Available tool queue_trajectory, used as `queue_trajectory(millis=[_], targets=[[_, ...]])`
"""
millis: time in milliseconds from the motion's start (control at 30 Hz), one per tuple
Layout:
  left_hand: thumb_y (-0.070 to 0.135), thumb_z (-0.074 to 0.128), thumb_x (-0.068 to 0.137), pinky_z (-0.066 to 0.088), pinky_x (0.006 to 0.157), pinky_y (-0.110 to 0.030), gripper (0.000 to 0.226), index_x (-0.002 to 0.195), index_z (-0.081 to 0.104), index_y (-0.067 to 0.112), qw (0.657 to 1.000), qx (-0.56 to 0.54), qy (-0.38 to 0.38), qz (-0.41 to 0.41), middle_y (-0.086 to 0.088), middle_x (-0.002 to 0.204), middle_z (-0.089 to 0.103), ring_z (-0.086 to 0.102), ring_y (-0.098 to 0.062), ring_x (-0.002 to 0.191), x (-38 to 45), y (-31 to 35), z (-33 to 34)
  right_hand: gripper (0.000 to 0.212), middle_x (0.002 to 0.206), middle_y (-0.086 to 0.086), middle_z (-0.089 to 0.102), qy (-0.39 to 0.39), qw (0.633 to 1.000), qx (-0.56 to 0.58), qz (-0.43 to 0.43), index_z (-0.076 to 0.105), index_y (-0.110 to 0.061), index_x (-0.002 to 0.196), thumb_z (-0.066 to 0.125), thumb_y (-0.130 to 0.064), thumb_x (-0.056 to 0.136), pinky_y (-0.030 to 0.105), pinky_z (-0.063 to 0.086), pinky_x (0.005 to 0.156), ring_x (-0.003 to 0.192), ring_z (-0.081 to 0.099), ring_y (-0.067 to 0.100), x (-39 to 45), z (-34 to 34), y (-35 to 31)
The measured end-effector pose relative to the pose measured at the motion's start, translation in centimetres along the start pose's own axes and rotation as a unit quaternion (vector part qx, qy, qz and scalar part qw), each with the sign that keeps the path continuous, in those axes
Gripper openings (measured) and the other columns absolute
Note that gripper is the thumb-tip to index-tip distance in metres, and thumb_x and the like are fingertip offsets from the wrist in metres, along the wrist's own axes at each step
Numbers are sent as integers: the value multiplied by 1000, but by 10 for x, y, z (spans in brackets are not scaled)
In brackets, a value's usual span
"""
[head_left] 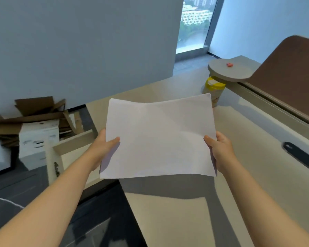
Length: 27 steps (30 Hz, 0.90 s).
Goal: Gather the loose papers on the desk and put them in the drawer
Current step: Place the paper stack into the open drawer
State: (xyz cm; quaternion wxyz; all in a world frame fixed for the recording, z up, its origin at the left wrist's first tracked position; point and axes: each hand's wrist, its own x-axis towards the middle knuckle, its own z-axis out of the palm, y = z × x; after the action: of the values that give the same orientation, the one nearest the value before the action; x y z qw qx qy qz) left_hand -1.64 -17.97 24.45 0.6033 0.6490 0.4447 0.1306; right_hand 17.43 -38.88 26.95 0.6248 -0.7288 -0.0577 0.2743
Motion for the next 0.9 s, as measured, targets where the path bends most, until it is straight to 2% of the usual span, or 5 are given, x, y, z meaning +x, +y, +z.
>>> queue_trajectory(millis=[300, 600, 667, 700, 900], targets=[[9, 42, 93, 38, 97, -35, 36, 128, 48, 5, 967, -105, 232, -27, -4, 128, 53, 50, -23, 109, -24, -45, -106, 29, 23, -8, 45, -162, 978, -134, -20, 48, -13, 65, 42, -2, 91, 11, 36, 33, 23, 43, 0, -2, 122, 2], [9, 44, 93, 39, 90, -35, 34, 126, 50, 7, 939, -125, 316, -56, -6, 117, 54, 51, -23, 103, -3, -93, -206, 20, 64, 15, 42, -232, 932, -280, 5, 50, 3, 65, 42, 2, 83, 36, 36, 67, 68, 41, 22, 32, 245, 30], [9, 45, 92, 39, 88, -33, 35, 127, 50, 5, 929, -129, 341, -67, -6, 116, 54, 50, -22, 101, 5, -102, -220, 25, 71, 26, 44, -231, 929, -288, 11, 56, 22, 95, 43, 2, 85, 41, 44, 76, 85, 38, 14, 45, 260, 38], [10, 45, 93, 38, 87, -33, 35, 127, 50, 4, 925, -124, 352, -73, -8, 119, 55, 49, -21, 101, 8, -105, -226, 34, 85, 31, 49, -223, 929, -296, 13, 50, 19, 114, 46, -1, 87, 41, 45, 84, 116, 46, 50, 49, 267, 41], [11, 44, 92, 38, 85, -33, 32, 122, 51, 1, 906, -98, 400, -100, -19, 128, 55, 49, -21, 98, 20, -123, -246, 38, 134, 15, 51, -214, 890, -400, -46, 49, -1, 126, 49, -9, 89, 33, 37, 98, 125, 46, 29, 62, 293, 55]])
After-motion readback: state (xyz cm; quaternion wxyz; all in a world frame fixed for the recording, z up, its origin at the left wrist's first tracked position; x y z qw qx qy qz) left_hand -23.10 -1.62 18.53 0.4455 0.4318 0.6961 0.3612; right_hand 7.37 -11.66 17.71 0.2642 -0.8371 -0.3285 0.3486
